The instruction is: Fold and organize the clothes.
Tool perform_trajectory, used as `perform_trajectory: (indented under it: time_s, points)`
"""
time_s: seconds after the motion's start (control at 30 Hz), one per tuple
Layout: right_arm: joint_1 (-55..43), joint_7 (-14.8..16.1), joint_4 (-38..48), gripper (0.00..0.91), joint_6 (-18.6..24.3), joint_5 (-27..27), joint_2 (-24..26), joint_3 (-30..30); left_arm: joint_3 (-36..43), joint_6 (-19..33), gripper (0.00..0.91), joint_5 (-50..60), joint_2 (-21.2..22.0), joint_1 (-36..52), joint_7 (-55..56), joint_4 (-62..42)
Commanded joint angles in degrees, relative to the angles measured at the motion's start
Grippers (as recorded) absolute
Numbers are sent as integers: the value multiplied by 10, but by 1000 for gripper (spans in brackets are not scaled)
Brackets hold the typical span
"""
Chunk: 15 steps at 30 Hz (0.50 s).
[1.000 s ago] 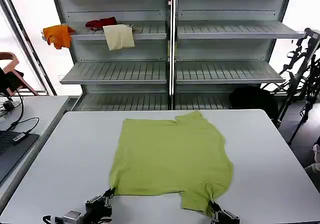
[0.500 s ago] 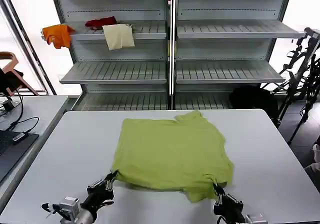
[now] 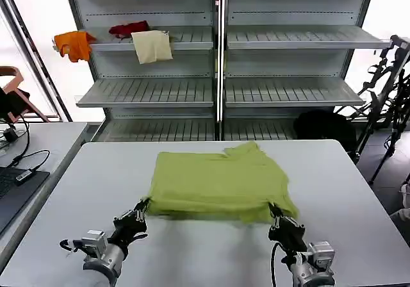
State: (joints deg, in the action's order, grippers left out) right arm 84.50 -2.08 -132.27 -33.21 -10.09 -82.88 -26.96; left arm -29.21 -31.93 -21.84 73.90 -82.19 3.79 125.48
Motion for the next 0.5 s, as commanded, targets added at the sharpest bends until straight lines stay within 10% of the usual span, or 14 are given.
perform_trajectory:
  time_s: [0.03, 0.5]
  points:
    - [-62, 8, 47, 0, -1, 8, -4, 7, 13, -8, 0, 28, 7, 32, -14, -26]
    - [-109, 12, 104, 0, 0, 23, -8, 4, 23, 1, 0, 52, 16, 65, -4, -64]
